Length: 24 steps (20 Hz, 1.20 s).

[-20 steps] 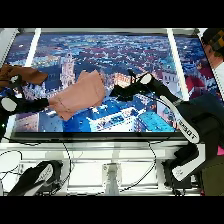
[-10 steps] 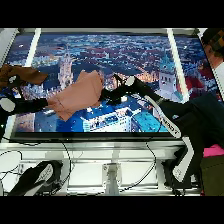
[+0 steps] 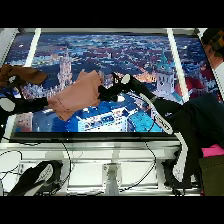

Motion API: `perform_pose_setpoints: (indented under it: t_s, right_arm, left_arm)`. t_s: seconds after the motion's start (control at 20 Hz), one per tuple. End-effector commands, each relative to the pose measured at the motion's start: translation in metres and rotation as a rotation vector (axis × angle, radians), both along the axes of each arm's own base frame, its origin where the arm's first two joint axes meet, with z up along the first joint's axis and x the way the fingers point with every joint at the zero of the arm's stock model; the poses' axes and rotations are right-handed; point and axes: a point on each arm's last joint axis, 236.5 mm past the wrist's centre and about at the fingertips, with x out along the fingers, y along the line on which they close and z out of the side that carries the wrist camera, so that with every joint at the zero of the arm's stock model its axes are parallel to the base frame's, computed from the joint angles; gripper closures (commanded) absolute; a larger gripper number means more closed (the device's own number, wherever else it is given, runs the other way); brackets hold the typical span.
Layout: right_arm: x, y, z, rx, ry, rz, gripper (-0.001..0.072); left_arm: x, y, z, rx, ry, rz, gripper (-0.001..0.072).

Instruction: Fold the clothes and pants, and hang the long-sleeved shirts on hangers.

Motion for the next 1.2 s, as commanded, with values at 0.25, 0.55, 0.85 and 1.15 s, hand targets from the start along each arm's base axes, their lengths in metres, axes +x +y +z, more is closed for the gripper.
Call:
perform_pose_setpoints:
  t_s: [0.25,0.55,0.85,1.15]
  right_arm:
    - [0.036,-0.047,0.041,-0.206,-0.341,0.279,0.0704]
    - [0.06,-0.139,0.183,-0.485,-0.666,0.346,0.0705]
    - [-0.015,-0.174,0.343,-0.529,-0.939,0.326,0.0706]
    - [-0.066,-0.18,0.384,-0.503,-0.996,0.346,0.0705]
  left_arm:
    - [0.054,-0.019,0.062,-0.194,-0.303,0.111,0.0696]
    - [0.078,-0.015,0.211,-0.234,-0.698,0.14,0.0696]
    - [0.051,-0.079,0.31,-0.21,-0.851,-0.111,0.0698]
    - [0.02,-0.117,0.254,-0.249,-0.591,-0.263,0.0696]
